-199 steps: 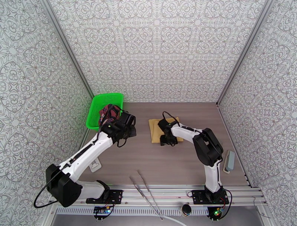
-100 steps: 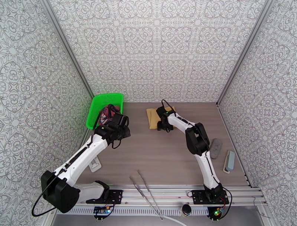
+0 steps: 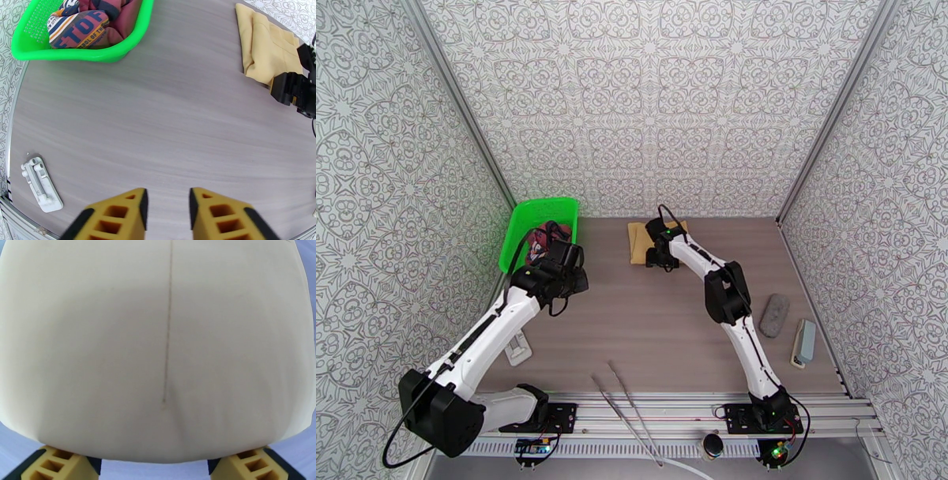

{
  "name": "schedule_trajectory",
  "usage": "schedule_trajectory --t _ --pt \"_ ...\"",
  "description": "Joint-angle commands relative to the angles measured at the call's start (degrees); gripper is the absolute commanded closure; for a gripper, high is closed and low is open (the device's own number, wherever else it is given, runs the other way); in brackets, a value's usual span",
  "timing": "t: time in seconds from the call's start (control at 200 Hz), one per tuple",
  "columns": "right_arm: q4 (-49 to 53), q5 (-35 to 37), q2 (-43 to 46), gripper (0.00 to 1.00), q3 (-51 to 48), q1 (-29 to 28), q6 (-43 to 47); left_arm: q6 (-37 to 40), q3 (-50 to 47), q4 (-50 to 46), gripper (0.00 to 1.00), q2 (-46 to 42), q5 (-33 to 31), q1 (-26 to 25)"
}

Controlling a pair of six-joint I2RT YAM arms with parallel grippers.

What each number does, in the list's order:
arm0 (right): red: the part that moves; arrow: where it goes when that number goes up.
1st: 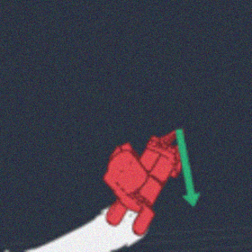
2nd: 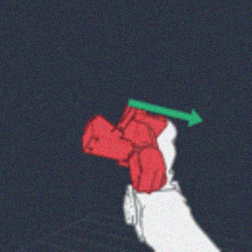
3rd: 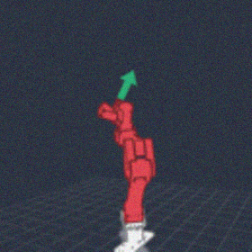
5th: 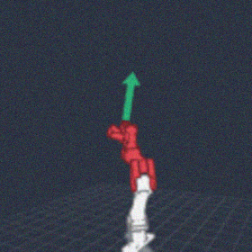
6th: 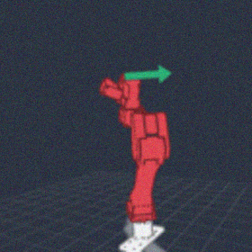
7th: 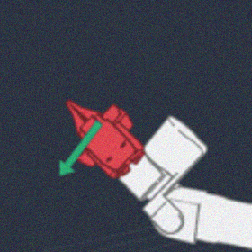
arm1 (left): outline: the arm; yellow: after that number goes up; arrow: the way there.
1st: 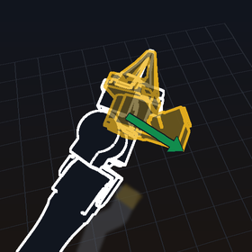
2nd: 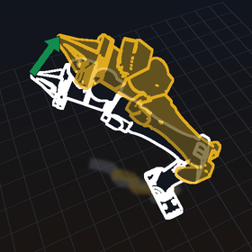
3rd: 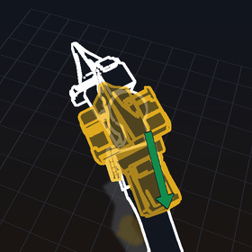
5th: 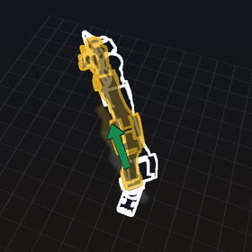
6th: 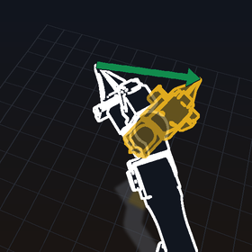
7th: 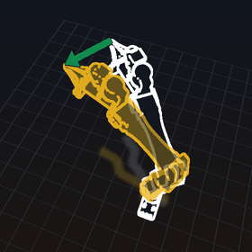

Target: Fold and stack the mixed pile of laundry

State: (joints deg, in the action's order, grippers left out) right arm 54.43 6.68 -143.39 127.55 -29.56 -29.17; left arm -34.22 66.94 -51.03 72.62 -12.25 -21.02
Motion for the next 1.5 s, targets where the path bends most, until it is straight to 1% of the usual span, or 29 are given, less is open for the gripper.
schedule_trajectory --t 0.0,0.085,0.195,0.285,0.46,0.6,0.735,0.885,0.93,0.98,1.03,1.06,1.095,1.125,1.23,1.235,1.4,1.495 --pt "-1.2 -1.1 4.8 0.26 -5.3 -0.2 -0.8 1.5 1.2 -2.0 0.53 0.2 -0.1 3.5" --pt "-5.4 -1.2 12.1 0.26 -14.2 -0.4 -1.0 2.4 3.3 -1.7 0.43 1.9 0.8 8.3" --pt "-11.3 -1.8 22.5 0.25 -26.2 -0.9 -1.7 3.6 6.6 -0.1 0.27 5.7 3.6 16.2" --pt "-14.1 -2.5 29.2 0.25 -33.6 -1.5 -1.9 4.1 9.9 1.7 0.20 10.3 6.8 21.4" --pt "-15.7 -3.1 37.9 0.25 -43.4 -1.7 -1.0 5.5 17.3 1.9 0.17 19.6 7.6 26.9" --pt "-16.6 -3.9 42.8 0.25 -48.5 -1.6 -0.6 6.7 22.5 2.6 0.15 27.8 9.8 30.2" --pt "-17.8 -5.2 46.7 0.25 -52.9 -1.6 -0.7 8.0 26.8 3.6 0.15 35.2 12.3 32.0" --pt "-18.5 -6.4 48.9 0.25 -57.1 -1.8 -0.7 9.0 29.1 6.0 0.16 40.4 14.4 32.8" --pt "-18.7 -6.8 48.9 0.26 -58.0 -2.0 -0.7 9.1 29.7 6.5 0.19 41.8 14.9 32.9" --pt "-18.9 -7.5 48.8 0.26 -58.7 -2.3 -0.7 9.2 30.3 7.0 0.26 43.1 15.9 33.1" --pt "-19.4 -8.3 48.6 0.26 -59.2 -2.7 -0.9 9.3 30.8 7.5 0.42 44.1 16.8 33.1" --pt "-19.8 -8.9 48.4 0.26 -59.3 -2.9 -1.0 9.3 30.8 8.0 0.58 44.5 17.3 33.2" --pt "-20.1 -9.3 48.1 0.27 -59.3 -3.3 -1.1 9.2 30.6 8.6 0.71 44.5 17.6 33.3" --pt "-20.2 -9.5 47.8 0.27 -59.3 -3.6 -1.2 9.0 30.3 9.3 0.79 44.3 17.8 33.3" --pt "-19.9 -9.9 46.5 0.27 -58.0 -4.4 -1.1 8.9 29.5 10.9 0.97 43.1 18.1 33.3" --pt "-19.9 -9.9 46.4 0.27 -57.9 -4.5 -1.1 8.9 29.5 11.0 1.00 43.0 18.1 33.3" --pt "-19.7 -10.6 45.6 0.27 -56.4 -5.3 -1.0 9.1 29.2 12.6 1.00 40.0 19.5 33.7" --pt "-20.1 -11.5 45.5 0.27 -56.1 -5.4 -0.9 9.2 29.1 13.9 1.00 36.8 21.4 33.8"
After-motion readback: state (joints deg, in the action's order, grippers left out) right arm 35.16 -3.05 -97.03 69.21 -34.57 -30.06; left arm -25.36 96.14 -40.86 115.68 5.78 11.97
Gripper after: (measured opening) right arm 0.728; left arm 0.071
